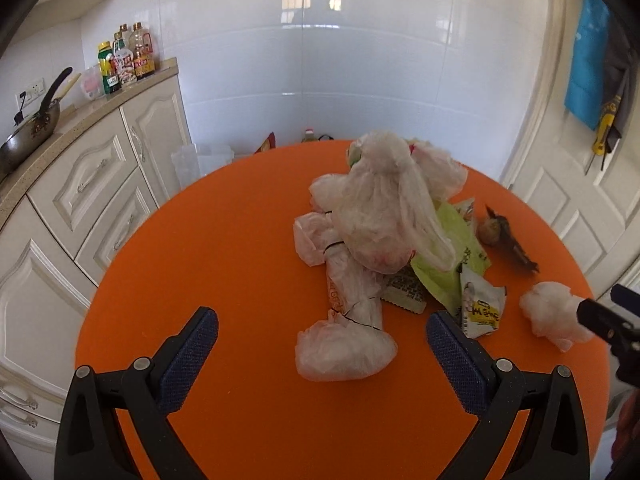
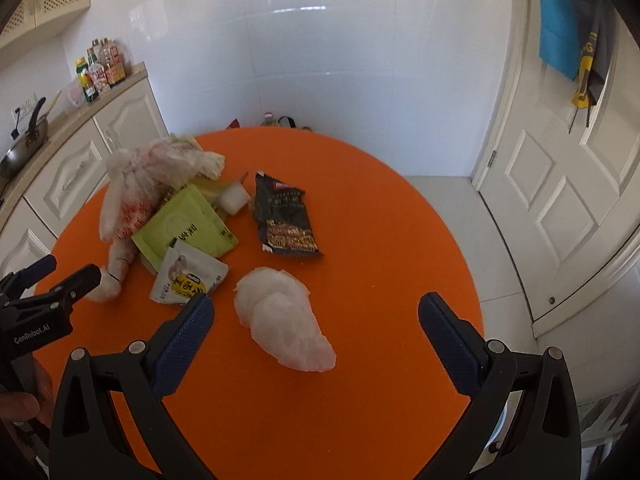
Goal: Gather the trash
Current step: 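Grasp the white tissue with the right tool while the left tool grasps the tied plastic bag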
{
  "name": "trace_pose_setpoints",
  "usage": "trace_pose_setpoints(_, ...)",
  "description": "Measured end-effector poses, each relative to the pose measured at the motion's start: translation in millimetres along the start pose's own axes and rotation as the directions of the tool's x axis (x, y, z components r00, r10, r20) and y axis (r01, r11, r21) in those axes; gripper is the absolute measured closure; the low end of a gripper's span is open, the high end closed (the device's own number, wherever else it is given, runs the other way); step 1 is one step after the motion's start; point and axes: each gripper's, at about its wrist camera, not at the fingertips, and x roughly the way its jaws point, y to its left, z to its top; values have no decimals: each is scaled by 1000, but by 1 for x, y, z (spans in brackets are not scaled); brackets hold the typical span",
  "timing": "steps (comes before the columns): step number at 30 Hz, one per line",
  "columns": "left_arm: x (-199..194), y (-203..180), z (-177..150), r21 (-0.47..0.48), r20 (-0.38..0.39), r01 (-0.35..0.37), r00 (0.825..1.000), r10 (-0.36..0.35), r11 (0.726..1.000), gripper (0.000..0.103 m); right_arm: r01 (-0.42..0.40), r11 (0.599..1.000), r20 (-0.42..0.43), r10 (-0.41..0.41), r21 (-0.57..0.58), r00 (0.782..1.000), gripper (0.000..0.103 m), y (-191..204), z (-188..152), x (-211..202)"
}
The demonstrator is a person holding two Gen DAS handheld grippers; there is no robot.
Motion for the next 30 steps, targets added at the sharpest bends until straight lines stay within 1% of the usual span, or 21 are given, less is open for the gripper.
trace_pose_setpoints(1, 7, 1, 0, 1, -7, 0, 1000, 1, 1000, 1, -7, 1000, -13, 7, -6, 1000, 0, 1, -1, 6)
trace_pose_setpoints(3, 28, -6, 12, 5, -33, -5, 999, 5, 1000, 1, -20, 1000, -32, 19, -18, 999, 2, 2, -2, 15)
trace_pose_setpoints(5, 41, -11, 16, 3, -49, -5, 999, 5, 1000, 1, -29, 999, -51, 28, -31, 998, 6, 3, -4, 23)
trace_pose_setpoints(6, 52, -15, 24, -2, -62, -3, 998, 2, 1000, 2, -34, 999, -59, 31, -35, 998, 8, 4, -4, 26)
trace_pose_setpoints(8, 62, -12, 23, -12, -75, 5, 997, -5, 1000, 3, -34, 999, -72, 31, -39, 997, 16, 5, -5, 31)
trace_pose_setpoints(9, 70, -13, 28, -18, -81, 6, 997, -8, 1000, 4, -40, 998, -74, 37, -40, 997, 18, 5, -6, 33)
trace_pose_setpoints(11, 82, -16, 31, -28, -101, 19, 995, -22, 999, 21, -58, 997, -78, 54, -47, 995, 32, 6, -7, 37)
trace_pose_setpoints(12, 87, -14, 34, -28, -102, 14, 995, -16, 1000, 24, -64, 997, -83, 60, -52, 995, 37, 8, -7, 38)
trace_pose_setpoints(13, 91, -16, 40, -23, -97, 15, 995, -17, 1000, 33, -65, 996, -90, 59, -61, 994, 47, 9, -8, 40)
trace_pose_setpoints(14, 95, -18, 44, -16, -97, 10, 995, -12, 1000, 35, -67, 995, -94, 60, -71, 994, 57, 11, -9, 41)
trace_pose_setpoints(15, 99, -19, 48, -12, -97, 18, 995, -19, 1000, 43, -71, 995, -98, 64, -75, 993, 57, 12, -10, 41)
trace_pose_setpoints(16, 104, -19, 55, -9, -95, 28, 995, -29, 1000, 57, -72, 994, -95, 65, -77, 993, 57, 13, -13, 41)
trace_pose_setpoints(17, 107, -21, 58, -7, -96, 36, 995, -37, 999, 58, -79, 994, -93, 72, -74, 993, 58, 13, -14, 40)
trace_pose_setpoints(19, 114, -19, 64, -9, -99, 60, 993, -61, 998, 67, -94, 993, -92, 88, -65, 992, 59, 13, -17, 38)
trace_pose_setpoints(21, 118, -17, 68, -25, -104, 84, 991, -86, 996, 74, -96, 993, -90, 90, -65, 992, 59, 13, -20, 35)
trace_pose_setpoints(22, 122, -16, 73, -33, -107, 87, 990, -91, 996, 74, -105, 993, -90, 100, -58, 991, 59, 13, -21, 33)
trace_pose_setpoints(25, 125, -11, 72, -55, -108, 85, 990, -90, 995, 74, -116, 992, -80, 112, -46, 990, 59, 11, -26, 24)
trace_pose_setpoints(27, 125, -14, 70, -65, -101, 71, 992, -78, 995, 74, -122, 992, -76, 119, -38, 990, 59, 9, -27, 20)
trace_pose_setpoints(30, 123, -12, 69, -65, -73, 36, 997, -40, 997, 74, -125, 992, -66, 123, -28, 990, 59, 8, -31, 12)
